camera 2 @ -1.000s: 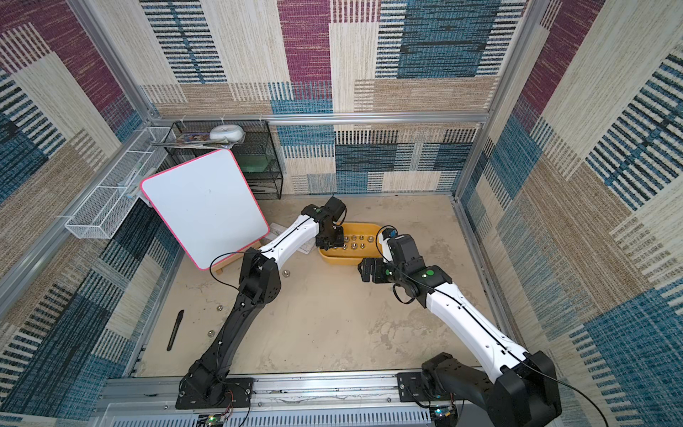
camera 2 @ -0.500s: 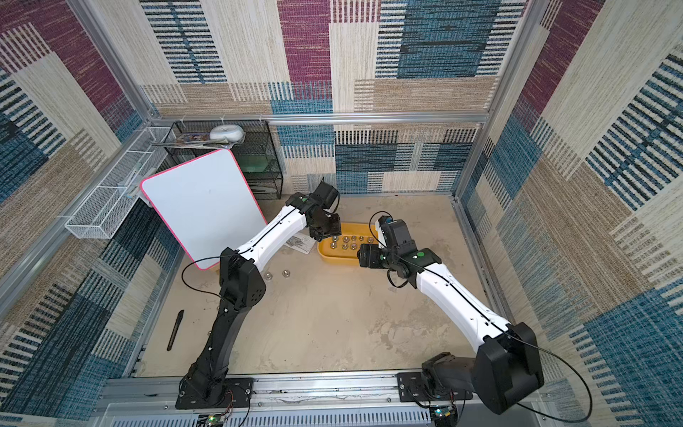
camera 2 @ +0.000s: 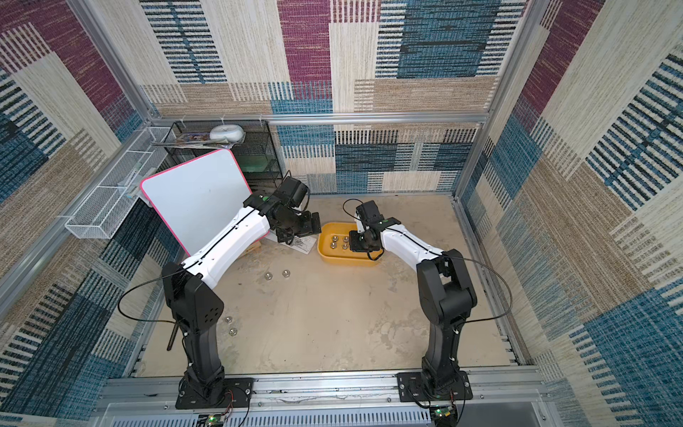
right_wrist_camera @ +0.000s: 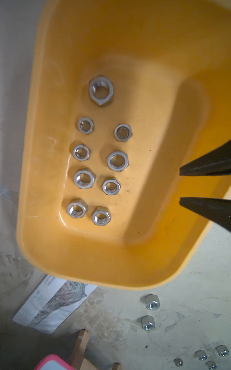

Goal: Put the nuts on the desktop into the storage box
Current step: Move the storage box to the center of the board.

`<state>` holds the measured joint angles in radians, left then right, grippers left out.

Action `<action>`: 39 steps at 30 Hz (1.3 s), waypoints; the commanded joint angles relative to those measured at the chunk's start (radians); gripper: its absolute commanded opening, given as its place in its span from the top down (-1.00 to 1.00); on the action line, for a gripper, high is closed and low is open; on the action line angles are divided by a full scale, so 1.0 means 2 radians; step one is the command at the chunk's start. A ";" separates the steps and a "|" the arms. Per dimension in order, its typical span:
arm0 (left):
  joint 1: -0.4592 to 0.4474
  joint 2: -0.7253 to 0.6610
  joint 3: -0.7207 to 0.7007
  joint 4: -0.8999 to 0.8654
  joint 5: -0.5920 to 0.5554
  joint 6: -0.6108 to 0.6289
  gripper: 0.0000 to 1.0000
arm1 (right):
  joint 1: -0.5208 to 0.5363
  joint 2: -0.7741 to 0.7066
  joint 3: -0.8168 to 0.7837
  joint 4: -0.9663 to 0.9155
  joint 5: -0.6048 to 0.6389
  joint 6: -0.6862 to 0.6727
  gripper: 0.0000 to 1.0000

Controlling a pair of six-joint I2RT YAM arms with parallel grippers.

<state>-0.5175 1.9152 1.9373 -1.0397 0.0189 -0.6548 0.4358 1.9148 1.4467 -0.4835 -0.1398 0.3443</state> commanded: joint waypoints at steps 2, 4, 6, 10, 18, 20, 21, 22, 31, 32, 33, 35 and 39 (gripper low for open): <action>0.015 -0.047 -0.062 0.022 -0.007 0.000 -0.99 | 0.014 0.041 0.032 -0.029 -0.020 -0.026 0.48; 0.023 -0.069 -0.089 0.027 -0.008 -0.003 -1.00 | 0.023 0.050 0.036 -0.031 -0.020 -0.029 0.48; 0.030 -0.089 -0.113 0.033 -0.005 -0.004 -0.99 | 0.030 0.055 0.033 -0.029 -0.020 -0.028 0.49; 0.041 -0.121 -0.150 0.035 -0.004 -0.005 -0.99 | 0.042 0.055 0.013 -0.027 -0.027 -0.022 0.49; 0.054 -0.176 -0.205 0.039 -0.010 -0.005 -0.99 | 0.084 0.000 -0.071 -0.003 -0.027 0.022 0.47; 0.054 -0.188 -0.218 0.040 -0.010 -0.005 -1.00 | 0.102 -0.017 -0.097 0.003 -0.026 0.040 0.46; 0.054 -0.193 -0.223 0.039 -0.009 -0.004 -0.99 | 0.110 -0.023 -0.107 0.006 -0.026 0.048 0.46; 0.055 -0.200 -0.231 0.040 -0.010 -0.004 -1.00 | 0.120 -0.032 -0.118 0.010 -0.025 0.059 0.47; 0.055 -0.265 -0.294 0.042 -0.006 0.004 -1.00 | 0.211 -0.073 -0.177 0.034 -0.003 0.154 0.46; 0.055 -0.272 -0.300 0.042 -0.003 0.005 -0.99 | 0.220 -0.076 -0.181 0.037 0.000 0.163 0.46; 0.055 -0.279 -0.307 0.042 -0.001 0.006 -0.99 | 0.230 -0.079 -0.185 0.041 0.004 0.174 0.46; 0.055 -0.294 -0.319 0.042 0.003 0.007 -1.00 | 0.247 -0.082 -0.189 0.044 0.012 0.192 0.46; 0.055 -0.327 -0.345 0.041 0.010 0.005 -1.00 | 0.269 -0.084 -0.182 0.038 0.035 0.211 0.46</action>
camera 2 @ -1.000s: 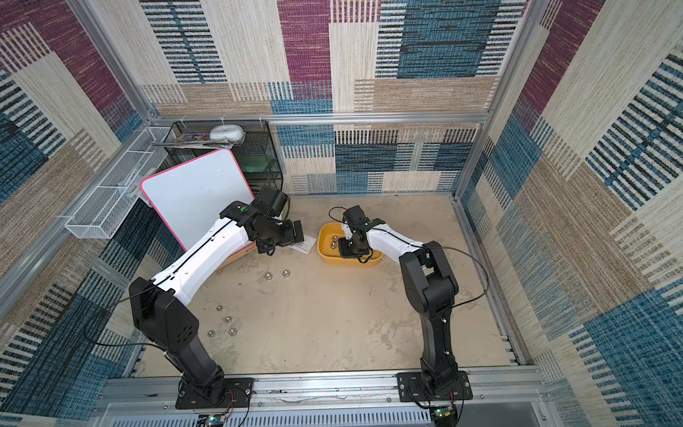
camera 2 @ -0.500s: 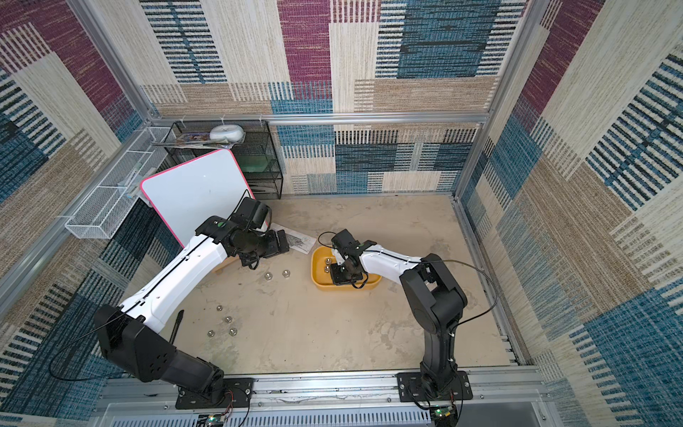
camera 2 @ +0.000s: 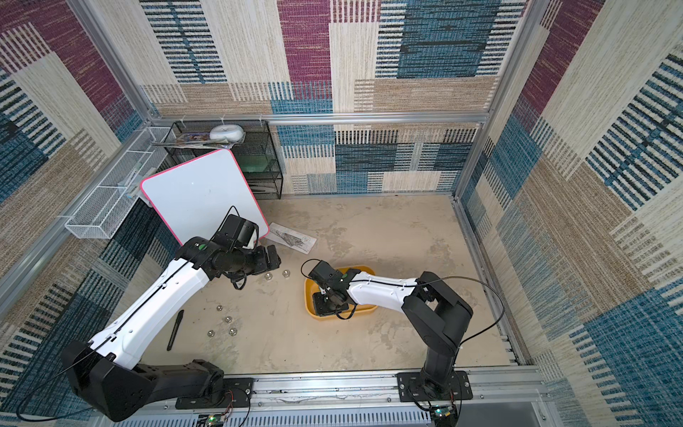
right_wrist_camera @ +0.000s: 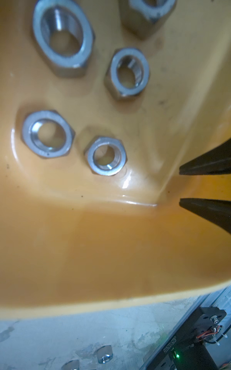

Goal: Put the nuts on the desktop into the storage box
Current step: Move the storage box to the center of the board.

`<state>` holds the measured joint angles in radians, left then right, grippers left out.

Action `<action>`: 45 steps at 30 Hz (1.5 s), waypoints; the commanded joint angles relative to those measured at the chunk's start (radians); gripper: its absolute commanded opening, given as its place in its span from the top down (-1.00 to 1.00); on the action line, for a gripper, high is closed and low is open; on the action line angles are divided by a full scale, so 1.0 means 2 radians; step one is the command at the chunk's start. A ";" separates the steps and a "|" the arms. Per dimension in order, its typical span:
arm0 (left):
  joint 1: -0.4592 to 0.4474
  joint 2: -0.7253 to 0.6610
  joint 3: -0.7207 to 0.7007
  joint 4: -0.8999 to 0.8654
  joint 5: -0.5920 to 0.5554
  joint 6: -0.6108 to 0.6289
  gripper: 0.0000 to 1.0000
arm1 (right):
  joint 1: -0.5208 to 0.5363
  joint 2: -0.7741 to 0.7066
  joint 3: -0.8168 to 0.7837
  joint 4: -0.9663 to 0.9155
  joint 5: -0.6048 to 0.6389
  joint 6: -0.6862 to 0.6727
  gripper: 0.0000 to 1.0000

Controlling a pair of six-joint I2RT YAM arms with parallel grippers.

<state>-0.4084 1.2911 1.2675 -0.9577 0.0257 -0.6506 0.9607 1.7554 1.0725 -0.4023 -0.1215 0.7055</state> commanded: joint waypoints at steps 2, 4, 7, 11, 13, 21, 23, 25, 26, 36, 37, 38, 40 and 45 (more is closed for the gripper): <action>0.000 -0.028 -0.018 0.000 0.005 0.002 -0.99 | 0.011 -0.008 0.011 -0.005 0.031 0.031 0.46; 0.000 -0.040 -0.023 0.001 0.000 0.004 -0.99 | 0.014 -0.007 0.021 -0.004 0.026 0.027 0.44; 0.000 -0.049 -0.026 0.000 -0.001 0.005 -0.99 | 0.027 0.008 0.043 -0.013 0.027 0.025 0.42; 0.000 -0.050 -0.023 0.000 -0.005 0.008 -0.99 | 0.041 0.031 0.064 -0.008 0.021 0.026 0.43; 0.000 -0.047 -0.018 0.001 -0.007 0.012 -1.00 | 0.047 0.047 0.082 -0.016 0.020 0.016 0.43; 0.002 -0.034 -0.004 -0.004 -0.012 0.019 -0.99 | 0.053 0.082 0.129 -0.030 0.024 -0.011 0.41; 0.003 -0.032 -0.002 -0.006 -0.013 0.023 -1.00 | 0.053 0.079 0.132 -0.037 0.037 -0.014 0.40; 0.004 -0.028 -0.001 -0.009 -0.018 0.028 -0.99 | 0.051 0.068 0.134 -0.048 0.053 -0.020 0.37; 0.004 -0.026 -0.002 -0.009 -0.020 0.029 -0.99 | 0.049 0.061 0.133 -0.051 0.061 -0.023 0.35; 0.023 0.010 -0.022 -0.010 -0.045 0.025 -1.00 | 0.001 -0.066 0.082 -0.037 0.115 -0.093 -0.58; 0.027 0.013 -0.027 -0.011 -0.042 0.023 -0.99 | -0.003 -0.075 0.076 -0.032 0.111 -0.105 -0.67; 0.033 0.016 -0.033 -0.011 -0.037 0.020 -0.97 | -0.007 -0.086 0.071 -0.026 0.106 -0.120 -0.77; 0.041 0.017 -0.046 -0.014 -0.036 0.007 -0.91 | -0.013 -0.104 0.064 -0.018 0.100 -0.146 -0.95; 0.061 0.009 -0.089 -0.038 -0.048 -0.046 -0.70 | -0.029 -0.129 0.051 0.003 0.086 -0.183 -0.99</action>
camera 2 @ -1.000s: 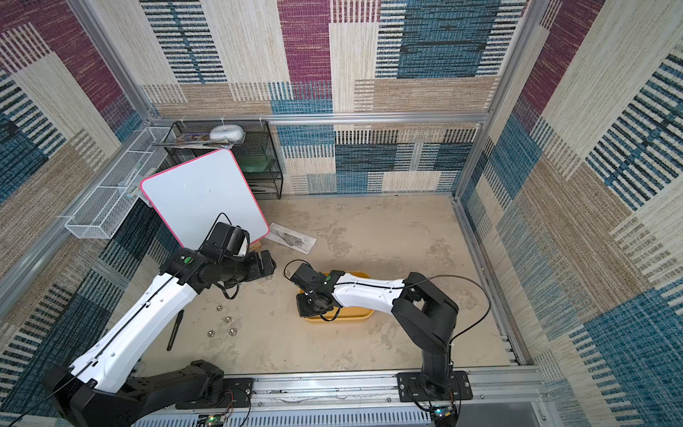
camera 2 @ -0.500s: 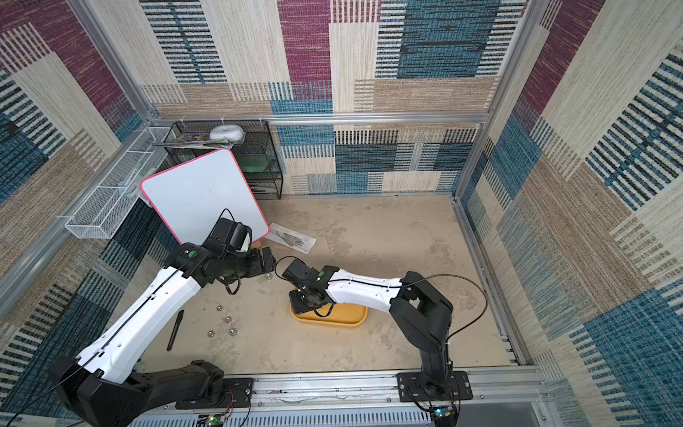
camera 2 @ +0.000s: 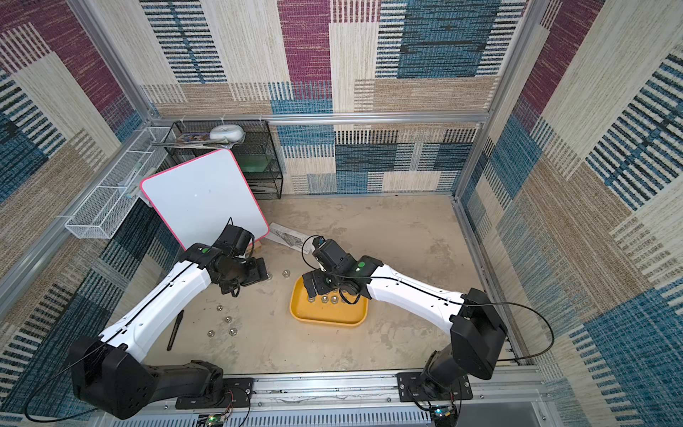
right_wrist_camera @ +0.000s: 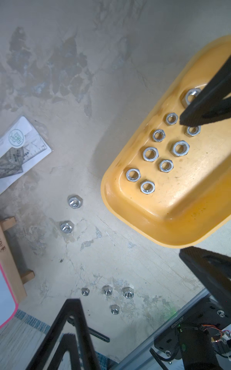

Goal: Put the nuts on the desktop into the storage box
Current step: Pick up the nut from the center of the board.

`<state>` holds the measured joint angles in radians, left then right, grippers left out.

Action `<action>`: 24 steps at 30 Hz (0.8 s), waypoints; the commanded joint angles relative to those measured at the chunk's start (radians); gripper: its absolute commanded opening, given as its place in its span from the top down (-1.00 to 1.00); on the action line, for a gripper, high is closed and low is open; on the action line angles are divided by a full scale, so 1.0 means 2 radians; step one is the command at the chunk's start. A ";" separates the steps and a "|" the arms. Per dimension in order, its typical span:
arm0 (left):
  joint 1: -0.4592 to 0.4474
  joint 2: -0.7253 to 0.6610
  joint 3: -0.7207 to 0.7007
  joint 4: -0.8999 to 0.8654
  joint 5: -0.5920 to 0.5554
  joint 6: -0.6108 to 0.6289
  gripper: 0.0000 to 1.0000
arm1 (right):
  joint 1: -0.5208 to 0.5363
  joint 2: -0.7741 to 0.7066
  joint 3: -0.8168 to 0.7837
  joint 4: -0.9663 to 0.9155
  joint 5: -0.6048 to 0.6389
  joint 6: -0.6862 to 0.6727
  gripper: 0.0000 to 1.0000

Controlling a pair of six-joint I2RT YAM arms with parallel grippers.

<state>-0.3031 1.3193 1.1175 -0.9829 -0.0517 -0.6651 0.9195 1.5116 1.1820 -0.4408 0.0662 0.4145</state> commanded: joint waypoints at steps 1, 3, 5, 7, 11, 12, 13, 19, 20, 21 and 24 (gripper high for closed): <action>0.012 -0.008 -0.025 -0.031 -0.009 -0.053 -0.64 | -0.013 -0.009 -0.003 0.025 -0.015 -0.041 -0.99; 0.017 -0.016 -0.046 -0.046 -0.009 -0.084 -0.53 | -0.023 -0.011 -0.001 0.028 -0.025 -0.053 -0.99; 0.019 -0.027 -0.071 -0.056 -0.006 -0.118 -0.43 | -0.029 -0.012 0.000 0.033 -0.030 -0.069 -0.99; 0.020 -0.040 -0.094 -0.068 -0.004 -0.155 -0.34 | -0.038 -0.013 0.003 0.037 -0.038 -0.081 -0.99; 0.020 -0.059 -0.137 -0.078 0.006 -0.198 -0.29 | -0.054 -0.013 0.000 0.054 -0.068 -0.094 -0.99; 0.020 -0.061 -0.146 -0.079 0.009 -0.203 -0.27 | -0.057 -0.013 -0.001 0.057 -0.074 -0.095 -0.99; 0.020 -0.062 -0.154 -0.082 0.009 -0.209 -0.26 | -0.059 -0.012 -0.002 0.059 -0.080 -0.095 -0.99; 0.020 -0.060 -0.187 -0.081 -0.009 -0.213 -0.22 | -0.064 -0.016 -0.008 0.065 -0.098 -0.093 -0.99; 0.020 -0.057 -0.192 -0.072 -0.010 -0.206 -0.22 | -0.065 -0.017 -0.009 0.065 -0.099 -0.094 -0.99; 0.022 -0.053 -0.195 -0.065 -0.012 -0.201 -0.21 | -0.065 -0.017 -0.009 0.064 -0.099 -0.095 -0.99; 0.030 -0.040 -0.204 -0.042 -0.014 -0.190 -0.15 | -0.066 -0.017 -0.007 0.063 -0.105 -0.095 -0.99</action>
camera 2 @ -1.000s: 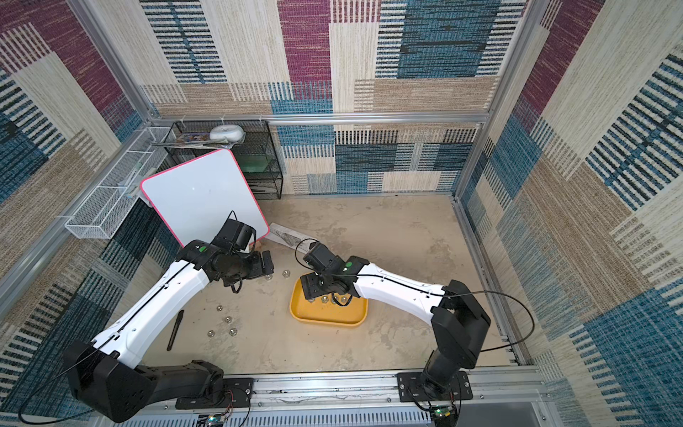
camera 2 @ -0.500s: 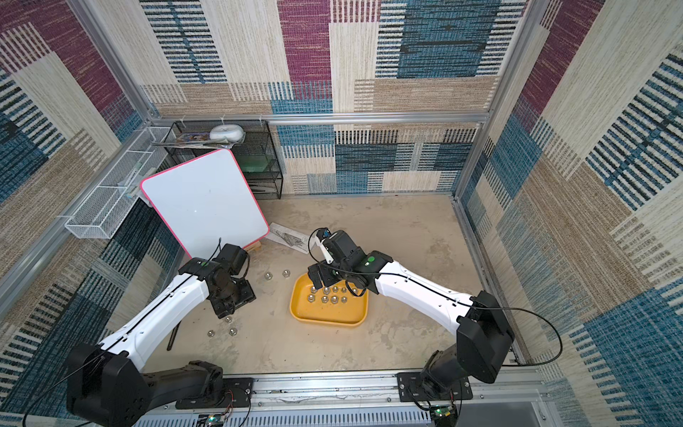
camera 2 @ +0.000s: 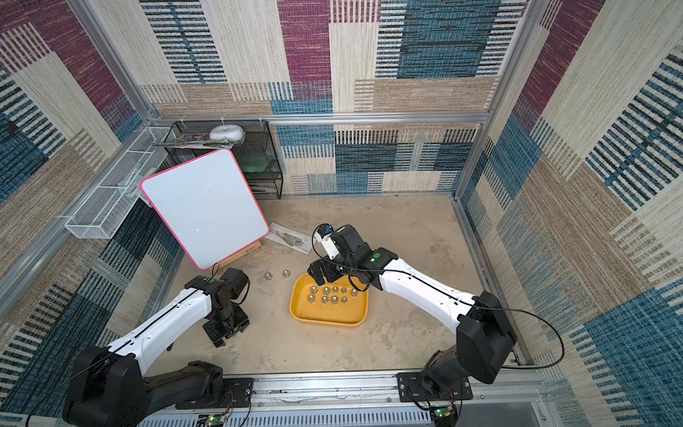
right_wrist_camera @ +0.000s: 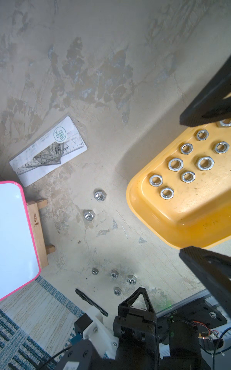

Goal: Put the nuts on the desktop into the storage box
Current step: Pick up the nut from the center of the board.

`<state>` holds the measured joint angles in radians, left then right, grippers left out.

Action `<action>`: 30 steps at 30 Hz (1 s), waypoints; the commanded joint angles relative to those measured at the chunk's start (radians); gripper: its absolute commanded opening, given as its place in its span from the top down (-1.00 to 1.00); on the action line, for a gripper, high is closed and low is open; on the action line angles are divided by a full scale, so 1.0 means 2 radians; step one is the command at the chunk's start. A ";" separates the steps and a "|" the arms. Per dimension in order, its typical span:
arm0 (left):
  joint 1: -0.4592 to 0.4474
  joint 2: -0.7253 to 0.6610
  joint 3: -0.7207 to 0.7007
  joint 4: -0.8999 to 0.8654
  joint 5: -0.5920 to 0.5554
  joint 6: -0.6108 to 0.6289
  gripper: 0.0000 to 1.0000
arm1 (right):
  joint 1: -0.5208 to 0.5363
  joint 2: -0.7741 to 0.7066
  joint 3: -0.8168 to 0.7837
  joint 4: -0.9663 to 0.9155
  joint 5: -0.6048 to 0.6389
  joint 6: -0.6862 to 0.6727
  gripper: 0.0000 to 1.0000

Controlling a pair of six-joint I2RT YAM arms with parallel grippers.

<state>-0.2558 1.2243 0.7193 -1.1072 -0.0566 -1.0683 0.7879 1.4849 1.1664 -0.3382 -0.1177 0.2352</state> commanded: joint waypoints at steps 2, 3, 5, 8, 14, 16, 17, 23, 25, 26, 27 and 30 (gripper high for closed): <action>0.016 0.018 -0.006 0.038 -0.012 0.020 -0.14 | 0.000 -0.002 0.001 0.011 -0.018 -0.006 -0.99; 0.020 0.020 -0.008 0.049 -0.012 0.024 -0.12 | 0.000 -0.001 0.002 0.010 -0.023 -0.007 -0.99; 0.029 0.028 -0.009 0.069 -0.012 0.031 -0.10 | 0.000 0.001 0.002 0.010 -0.030 -0.008 -0.99; 0.038 0.041 -0.010 0.098 -0.009 0.039 -0.09 | 0.000 0.003 0.004 0.009 -0.035 -0.009 -0.99; 0.058 0.067 -0.013 0.113 -0.009 0.051 0.00 | 0.001 0.008 0.008 0.004 -0.033 -0.008 -0.99; 0.060 0.069 -0.016 0.113 -0.011 0.054 0.00 | 0.000 0.010 0.009 0.002 -0.032 -0.008 -0.99; 0.062 0.068 -0.019 0.113 -0.013 0.053 0.02 | 0.000 0.011 0.010 0.002 -0.031 -0.008 -0.99; 0.075 0.054 -0.041 0.121 -0.011 0.053 0.10 | 0.000 0.017 0.015 0.000 -0.027 -0.007 -0.99; 0.079 0.049 -0.049 0.125 -0.011 0.055 0.10 | 0.000 0.019 0.017 0.000 -0.028 -0.007 -0.99; 0.081 0.048 -0.052 0.129 -0.010 0.055 0.11 | 0.000 0.020 0.018 0.000 -0.029 -0.006 -0.99; 0.083 0.047 -0.055 0.133 -0.007 0.057 0.13 | 0.000 0.021 0.019 0.000 -0.030 -0.006 -0.99; 0.084 0.048 -0.058 0.142 -0.001 0.057 0.33 | 0.001 0.024 0.020 -0.001 -0.031 -0.007 -0.99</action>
<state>-0.0917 1.3121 0.6178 -0.8234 -0.0311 -0.9607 0.7883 1.5272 1.1984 -0.3473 -0.1768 0.2237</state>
